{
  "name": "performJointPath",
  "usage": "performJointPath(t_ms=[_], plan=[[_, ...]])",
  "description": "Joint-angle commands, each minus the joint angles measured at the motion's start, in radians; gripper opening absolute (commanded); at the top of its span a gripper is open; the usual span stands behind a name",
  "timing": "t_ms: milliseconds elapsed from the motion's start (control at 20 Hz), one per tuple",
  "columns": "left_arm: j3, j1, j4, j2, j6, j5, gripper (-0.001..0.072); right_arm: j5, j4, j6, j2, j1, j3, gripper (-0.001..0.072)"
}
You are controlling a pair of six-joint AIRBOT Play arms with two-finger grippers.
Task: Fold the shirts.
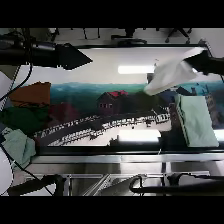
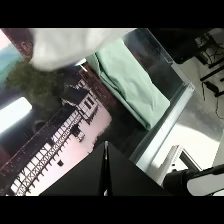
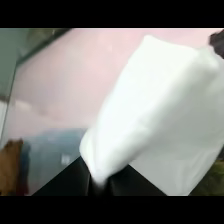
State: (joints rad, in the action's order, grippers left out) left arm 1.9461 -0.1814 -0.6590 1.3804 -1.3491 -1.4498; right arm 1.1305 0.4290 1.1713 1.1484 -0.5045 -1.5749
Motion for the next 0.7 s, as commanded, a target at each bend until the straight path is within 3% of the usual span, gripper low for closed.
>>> performJointPath(t_ms=[0,300,650], plan=[[0.0,-0.001,-0.002,0.0,0.007,-0.022,0.0021,0.008,-0.07,0.053,-0.026,-0.229,-0.002,0.0021],[0.0,-0.001,-0.002,0.0,0.025,-0.022,0.0022,0.164,0.01,0.224,-0.028,-0.377,-0.002,0.0021],[-0.001,-0.001,-0.002,0.0,0.04,-0.022,0.0022,0.311,0.163,0.36,-0.074,-0.396,-0.002,0.0022]])
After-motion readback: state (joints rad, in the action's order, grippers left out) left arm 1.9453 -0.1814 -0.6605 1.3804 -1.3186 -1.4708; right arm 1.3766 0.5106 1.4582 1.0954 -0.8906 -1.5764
